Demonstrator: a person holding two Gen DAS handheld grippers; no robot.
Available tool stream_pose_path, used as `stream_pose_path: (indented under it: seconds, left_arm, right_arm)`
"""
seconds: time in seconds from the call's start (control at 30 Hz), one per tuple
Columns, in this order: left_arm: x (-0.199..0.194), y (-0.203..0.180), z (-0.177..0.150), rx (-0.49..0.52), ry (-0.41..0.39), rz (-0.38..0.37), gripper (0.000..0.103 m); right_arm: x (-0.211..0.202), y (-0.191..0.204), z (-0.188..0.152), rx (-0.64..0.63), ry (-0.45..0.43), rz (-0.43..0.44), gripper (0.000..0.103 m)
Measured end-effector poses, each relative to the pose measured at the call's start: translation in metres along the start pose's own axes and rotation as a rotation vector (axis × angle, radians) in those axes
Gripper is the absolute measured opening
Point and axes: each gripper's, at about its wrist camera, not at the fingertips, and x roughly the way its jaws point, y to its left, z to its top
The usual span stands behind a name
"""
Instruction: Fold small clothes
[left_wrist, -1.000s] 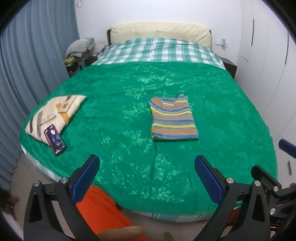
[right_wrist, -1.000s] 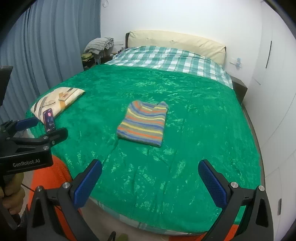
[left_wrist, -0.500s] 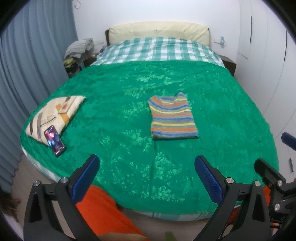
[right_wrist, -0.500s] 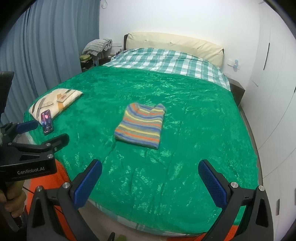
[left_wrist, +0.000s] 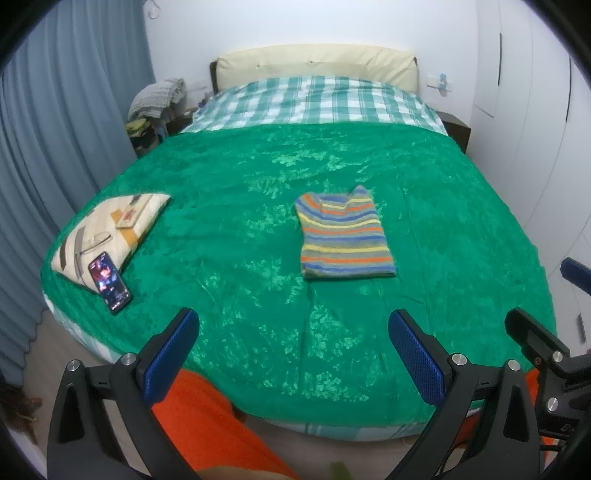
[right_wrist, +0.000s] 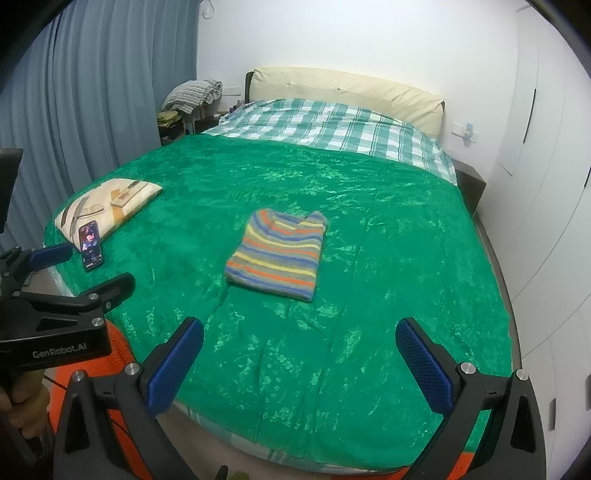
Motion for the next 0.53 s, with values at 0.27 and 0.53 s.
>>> stream_pose_path:
  seconds: [0.27,0.53]
  left_arm:
    - [-0.0041,0.0004,-0.0013,-0.009,-0.016,-0.026,0.103]
    - [-0.0093,-0.0040,-0.0021,0.004,-0.048,-0.006,0.102]
  right_arm:
    - [0.0001,-0.0004,0.0001,0.001,-0.001,-0.005,0.102]
    - [0.0002,-0.0033,-0.0007,0.010,-0.004,-0.006,0.102]
